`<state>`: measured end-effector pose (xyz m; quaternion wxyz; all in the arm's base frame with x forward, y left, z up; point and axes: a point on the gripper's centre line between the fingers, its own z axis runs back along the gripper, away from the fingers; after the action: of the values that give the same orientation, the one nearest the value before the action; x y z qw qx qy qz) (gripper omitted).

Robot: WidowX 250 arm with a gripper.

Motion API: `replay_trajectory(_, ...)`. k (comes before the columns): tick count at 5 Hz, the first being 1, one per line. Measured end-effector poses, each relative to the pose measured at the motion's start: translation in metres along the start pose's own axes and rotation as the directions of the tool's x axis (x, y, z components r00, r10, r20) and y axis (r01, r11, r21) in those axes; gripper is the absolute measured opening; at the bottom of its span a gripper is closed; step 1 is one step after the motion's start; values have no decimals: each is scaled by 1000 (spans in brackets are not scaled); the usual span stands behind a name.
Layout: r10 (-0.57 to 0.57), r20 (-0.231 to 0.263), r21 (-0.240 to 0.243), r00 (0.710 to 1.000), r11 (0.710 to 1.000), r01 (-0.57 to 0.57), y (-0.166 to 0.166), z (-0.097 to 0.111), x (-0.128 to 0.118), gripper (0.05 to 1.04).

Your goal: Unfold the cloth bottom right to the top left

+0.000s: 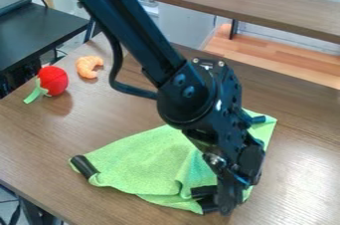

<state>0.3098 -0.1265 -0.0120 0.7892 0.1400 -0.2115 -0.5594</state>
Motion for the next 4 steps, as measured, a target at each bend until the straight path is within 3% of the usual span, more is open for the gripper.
replay_trajectory(1,14,-9,-45,1000,999,-15,-3,-2,-2,702)
replay_trajectory(2,23,-11,-58,1000,998,-23,-3,-2,-3,394)
replay_trajectory(3,28,-12,-64,1000,998,-28,-3,-2,-3,156)
replay_trajectory(4,37,-9,-74,999,997,-37,-2,-2,-3,62)
